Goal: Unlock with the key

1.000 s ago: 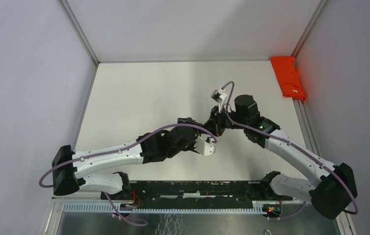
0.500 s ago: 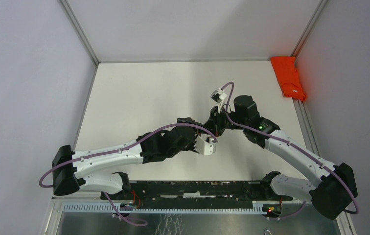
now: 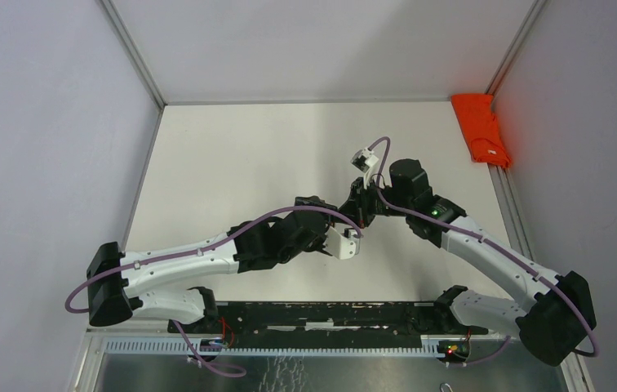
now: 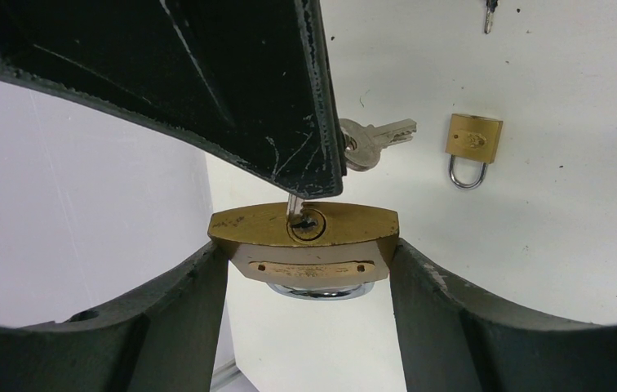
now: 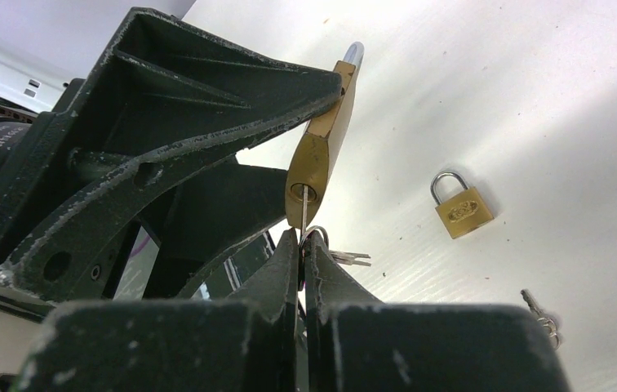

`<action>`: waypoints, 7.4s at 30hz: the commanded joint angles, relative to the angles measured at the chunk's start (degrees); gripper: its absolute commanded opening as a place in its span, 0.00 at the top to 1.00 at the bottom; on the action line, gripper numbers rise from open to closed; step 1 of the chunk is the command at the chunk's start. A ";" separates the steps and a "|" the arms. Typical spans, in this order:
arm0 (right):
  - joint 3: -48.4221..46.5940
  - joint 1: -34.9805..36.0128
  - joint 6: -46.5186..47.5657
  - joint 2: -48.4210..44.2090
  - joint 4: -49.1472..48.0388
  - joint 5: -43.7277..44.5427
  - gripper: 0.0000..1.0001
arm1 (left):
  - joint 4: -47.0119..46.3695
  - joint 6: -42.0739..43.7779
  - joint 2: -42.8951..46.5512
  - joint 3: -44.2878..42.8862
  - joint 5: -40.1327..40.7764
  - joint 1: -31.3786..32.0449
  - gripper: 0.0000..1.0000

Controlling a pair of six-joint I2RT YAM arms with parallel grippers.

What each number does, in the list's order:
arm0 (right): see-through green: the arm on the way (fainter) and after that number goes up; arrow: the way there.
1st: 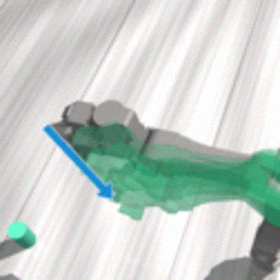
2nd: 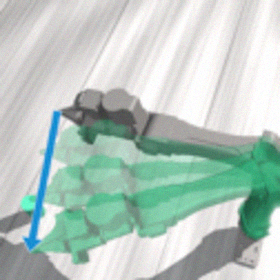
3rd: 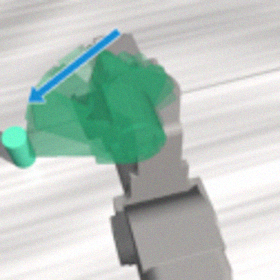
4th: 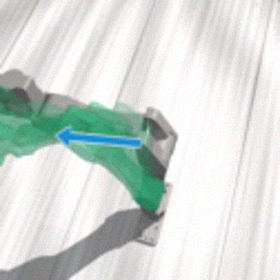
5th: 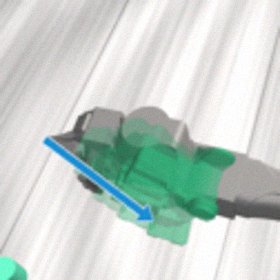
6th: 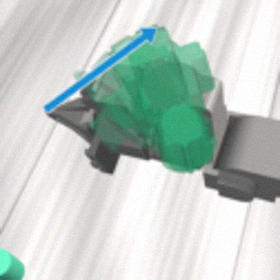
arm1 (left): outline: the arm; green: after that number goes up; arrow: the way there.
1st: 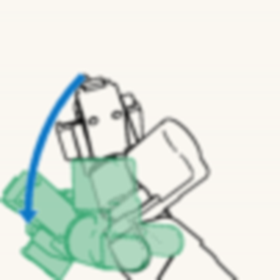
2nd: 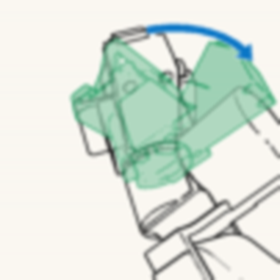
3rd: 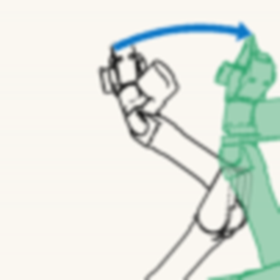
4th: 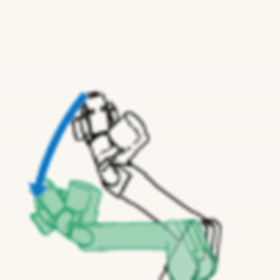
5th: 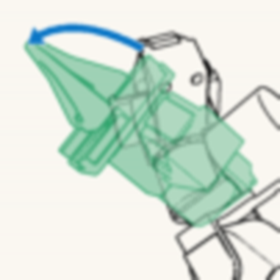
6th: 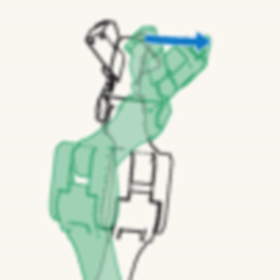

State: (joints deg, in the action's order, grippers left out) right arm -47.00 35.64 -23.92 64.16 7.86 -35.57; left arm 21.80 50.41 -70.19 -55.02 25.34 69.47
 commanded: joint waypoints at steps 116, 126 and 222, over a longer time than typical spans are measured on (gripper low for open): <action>3.77 4.17 11.08 -8.10 9.81 30.77 1.00 | 10.71 -64.76 4.11 -12.47 -10.70 -16.92 0.47; 5.73 3.97 14.13 -11.51 2.90 22.67 1.00 | 7.33 -66.98 5.02 -8.51 -12.25 -18.86 0.50; 5.92 -5.32 13.77 -17.72 0.38 24.13 1.00 | -3.16 -69.30 -20.39 -13.51 -28.94 -34.78 0.98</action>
State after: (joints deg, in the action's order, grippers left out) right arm -39.38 30.83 -10.28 46.46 10.76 -11.75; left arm 30.00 -19.84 -89.03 -73.76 5.58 38.68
